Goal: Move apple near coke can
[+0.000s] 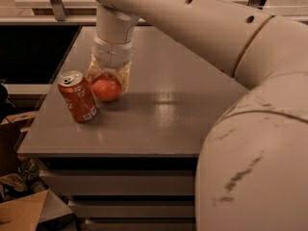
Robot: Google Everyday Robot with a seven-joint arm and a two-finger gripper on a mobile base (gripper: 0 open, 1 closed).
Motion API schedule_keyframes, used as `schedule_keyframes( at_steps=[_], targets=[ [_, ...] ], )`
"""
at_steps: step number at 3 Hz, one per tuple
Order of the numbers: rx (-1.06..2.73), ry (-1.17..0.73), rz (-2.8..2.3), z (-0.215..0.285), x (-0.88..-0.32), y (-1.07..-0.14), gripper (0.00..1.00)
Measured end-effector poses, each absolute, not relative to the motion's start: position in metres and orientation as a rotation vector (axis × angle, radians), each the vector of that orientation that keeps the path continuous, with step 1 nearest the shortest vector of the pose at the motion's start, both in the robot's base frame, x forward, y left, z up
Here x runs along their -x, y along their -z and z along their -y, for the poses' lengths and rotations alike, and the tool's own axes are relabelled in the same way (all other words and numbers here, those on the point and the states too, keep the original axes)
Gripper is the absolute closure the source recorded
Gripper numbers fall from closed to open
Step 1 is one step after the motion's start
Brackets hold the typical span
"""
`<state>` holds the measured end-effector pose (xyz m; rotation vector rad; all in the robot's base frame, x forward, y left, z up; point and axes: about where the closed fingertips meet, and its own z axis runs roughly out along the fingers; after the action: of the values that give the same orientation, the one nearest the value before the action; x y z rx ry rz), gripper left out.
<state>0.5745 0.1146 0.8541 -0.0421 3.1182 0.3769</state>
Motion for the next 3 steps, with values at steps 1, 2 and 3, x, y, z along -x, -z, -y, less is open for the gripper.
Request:
schedule_keyframes(
  at_steps=[1,2,3],
  targets=[
    [-0.005,-0.362,-3.109,-0.1129,-0.5766,-0.8501,0.36],
    [-0.027,-0.358,-3.105,-0.1119,-0.5784,-0.8489,0.12],
    [-0.032,-0.358,-3.103,-0.1118,-0.5797,-0.8493,0.00]
  ],
)
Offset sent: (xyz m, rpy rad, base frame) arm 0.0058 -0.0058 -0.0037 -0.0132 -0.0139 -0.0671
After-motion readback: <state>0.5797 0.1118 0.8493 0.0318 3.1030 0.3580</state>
